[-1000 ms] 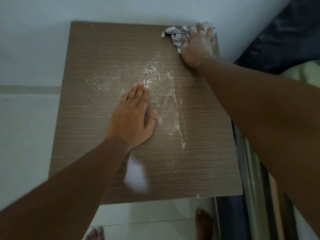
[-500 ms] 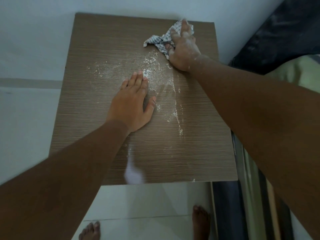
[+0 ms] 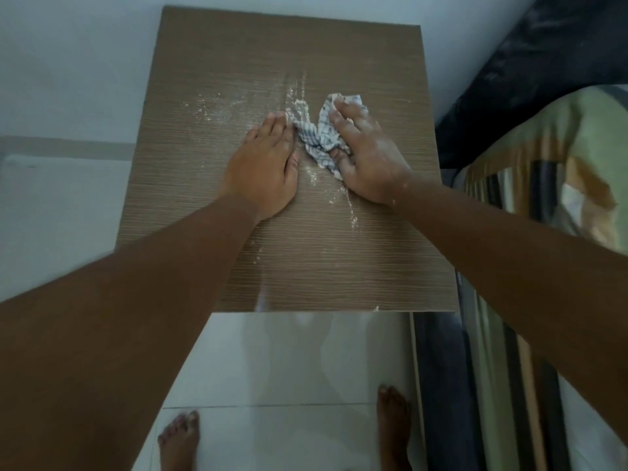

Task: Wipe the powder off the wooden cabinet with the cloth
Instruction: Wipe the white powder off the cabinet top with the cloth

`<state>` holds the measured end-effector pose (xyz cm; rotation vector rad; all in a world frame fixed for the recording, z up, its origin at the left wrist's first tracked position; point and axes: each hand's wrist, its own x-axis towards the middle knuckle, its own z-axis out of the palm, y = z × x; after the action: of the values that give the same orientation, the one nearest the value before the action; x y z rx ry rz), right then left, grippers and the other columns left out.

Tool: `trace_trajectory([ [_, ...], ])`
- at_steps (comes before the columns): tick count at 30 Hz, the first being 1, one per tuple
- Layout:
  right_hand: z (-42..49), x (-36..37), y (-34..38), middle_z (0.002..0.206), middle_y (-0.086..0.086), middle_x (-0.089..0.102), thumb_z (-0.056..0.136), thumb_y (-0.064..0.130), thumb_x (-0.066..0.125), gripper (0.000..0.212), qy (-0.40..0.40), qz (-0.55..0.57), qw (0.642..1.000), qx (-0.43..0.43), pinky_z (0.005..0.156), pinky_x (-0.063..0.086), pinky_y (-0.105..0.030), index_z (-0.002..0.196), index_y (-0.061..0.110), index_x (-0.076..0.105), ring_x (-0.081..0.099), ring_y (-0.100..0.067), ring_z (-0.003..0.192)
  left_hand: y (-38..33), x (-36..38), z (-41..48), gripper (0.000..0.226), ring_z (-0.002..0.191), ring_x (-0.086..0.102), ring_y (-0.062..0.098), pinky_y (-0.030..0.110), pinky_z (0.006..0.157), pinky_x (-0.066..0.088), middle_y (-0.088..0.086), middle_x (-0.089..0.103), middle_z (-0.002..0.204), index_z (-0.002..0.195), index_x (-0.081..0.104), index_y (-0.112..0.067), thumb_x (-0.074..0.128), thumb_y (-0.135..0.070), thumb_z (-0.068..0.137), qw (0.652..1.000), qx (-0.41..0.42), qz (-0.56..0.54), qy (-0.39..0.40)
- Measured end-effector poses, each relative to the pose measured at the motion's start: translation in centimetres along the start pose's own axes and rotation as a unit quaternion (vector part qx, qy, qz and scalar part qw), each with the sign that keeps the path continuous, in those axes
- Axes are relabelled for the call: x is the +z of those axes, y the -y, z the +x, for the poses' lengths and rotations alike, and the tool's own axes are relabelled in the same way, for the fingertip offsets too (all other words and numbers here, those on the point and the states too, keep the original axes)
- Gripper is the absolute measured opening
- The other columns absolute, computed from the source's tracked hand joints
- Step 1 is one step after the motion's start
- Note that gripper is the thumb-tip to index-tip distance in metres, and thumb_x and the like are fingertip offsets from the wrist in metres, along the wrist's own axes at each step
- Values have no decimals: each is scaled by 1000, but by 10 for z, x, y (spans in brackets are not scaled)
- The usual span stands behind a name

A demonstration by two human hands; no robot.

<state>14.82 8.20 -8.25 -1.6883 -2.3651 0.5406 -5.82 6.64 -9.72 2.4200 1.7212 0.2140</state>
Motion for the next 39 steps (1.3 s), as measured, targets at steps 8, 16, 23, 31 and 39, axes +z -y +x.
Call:
trace_trajectory([
  [8,-79,16,11,169,-4,18,100,33,53,66,14,-26,998,-48,128,7,-52,158,15,27,5,-29,157,-4,-10,-4,59,154,14,24,37,127,10,12,21,165,155,26,-5,34,-26,101,1000,-9,-18,13],
  [16,-157,27,20,169,-7,18,98,43,43,69,46,0,995,-86,126,16,-54,158,13,29,6,-31,157,-5,-9,-10,57,153,17,23,36,126,13,10,25,164,154,29,-6,26,-34,105,1000,-14,-19,-3],
  [23,-204,40,24,167,-7,23,92,20,61,70,38,28,993,-109,125,16,-49,156,12,34,11,-29,157,-6,-8,-10,56,153,17,22,35,125,12,9,25,164,154,30,-8,26,-34,104,1000,-17,-21,-6],
  [31,-240,47,31,162,-12,32,94,11,52,58,48,71,989,-124,123,23,-54,150,9,40,19,-31,155,-8,-10,-12,56,154,15,22,35,125,11,10,22,165,154,28,-6,26,-33,106,1000,-17,-26,-1],
  [39,-273,52,58,158,-5,39,95,16,48,54,129,119,973,-148,108,51,-38,148,20,37,26,-18,153,-5,-10,-10,55,154,13,24,36,126,9,12,20,165,155,26,-5,26,-30,106,999,-10,-49,8],
])
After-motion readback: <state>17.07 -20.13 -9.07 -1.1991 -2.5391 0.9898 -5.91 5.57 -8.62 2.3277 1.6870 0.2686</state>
